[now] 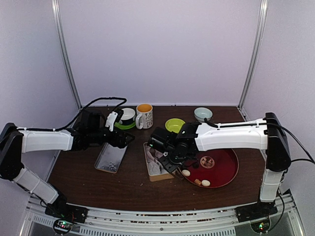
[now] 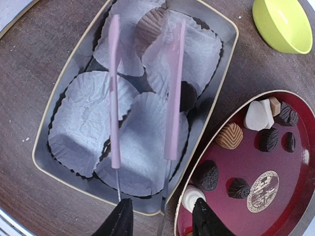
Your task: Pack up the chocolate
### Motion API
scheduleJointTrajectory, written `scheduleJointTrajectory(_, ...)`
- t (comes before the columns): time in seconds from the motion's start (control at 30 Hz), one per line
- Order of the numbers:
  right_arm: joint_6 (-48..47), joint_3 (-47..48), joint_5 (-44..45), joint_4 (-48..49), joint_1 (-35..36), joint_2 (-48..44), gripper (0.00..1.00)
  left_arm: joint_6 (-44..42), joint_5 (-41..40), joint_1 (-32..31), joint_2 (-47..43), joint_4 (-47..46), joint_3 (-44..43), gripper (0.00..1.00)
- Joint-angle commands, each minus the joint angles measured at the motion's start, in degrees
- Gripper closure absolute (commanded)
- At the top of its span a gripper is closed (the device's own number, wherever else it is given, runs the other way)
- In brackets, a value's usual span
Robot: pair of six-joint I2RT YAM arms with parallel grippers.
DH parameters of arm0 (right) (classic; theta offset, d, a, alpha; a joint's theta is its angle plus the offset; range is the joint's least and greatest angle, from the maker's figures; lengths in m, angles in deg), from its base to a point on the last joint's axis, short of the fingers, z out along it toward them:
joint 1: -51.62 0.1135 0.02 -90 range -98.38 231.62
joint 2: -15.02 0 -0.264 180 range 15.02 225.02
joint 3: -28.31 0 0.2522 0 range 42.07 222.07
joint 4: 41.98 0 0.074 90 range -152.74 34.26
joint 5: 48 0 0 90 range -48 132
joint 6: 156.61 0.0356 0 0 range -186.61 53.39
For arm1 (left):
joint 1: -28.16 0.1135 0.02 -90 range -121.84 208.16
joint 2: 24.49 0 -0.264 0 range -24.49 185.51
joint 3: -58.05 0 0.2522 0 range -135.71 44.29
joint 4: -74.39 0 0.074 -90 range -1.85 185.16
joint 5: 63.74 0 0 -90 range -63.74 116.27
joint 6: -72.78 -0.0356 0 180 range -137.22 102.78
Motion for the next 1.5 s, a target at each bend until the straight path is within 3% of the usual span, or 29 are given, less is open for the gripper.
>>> scheduleJointTrajectory(0.0,1.2,3.2,4.9,-3.0,0.3,2.5,0.59,0.0,0.6,0.2,0.6,-1.0,-2.0,0.07)
scheduleJointTrajectory(0.2,1.9,1.0,2.4,-1.4,0.3,0.9,0.44,0.0,0.6,0.2,0.5,-0.9,-2.0,0.07)
scheduleJointTrajectory(0.67,2.4,-6.1,-7.0,6.8,-0.2,-2.3,0.38,0.0,0.8,0.2,0.0,-0.9,-1.7,0.07)
scheduleJointTrajectory(1.23,2.2,-8.3,-12.6,11.2,-4.0,-1.7,0.62,-0.3,0.8,0.2,0.2,-0.6,-2.0,0.08)
scheduleJointTrajectory(1.47,2.1,-7.3,-11.7,10.8,-4.0,-0.4,0.62,-0.1,0.9,0.2,0.7,-0.5,-2.2,0.08)
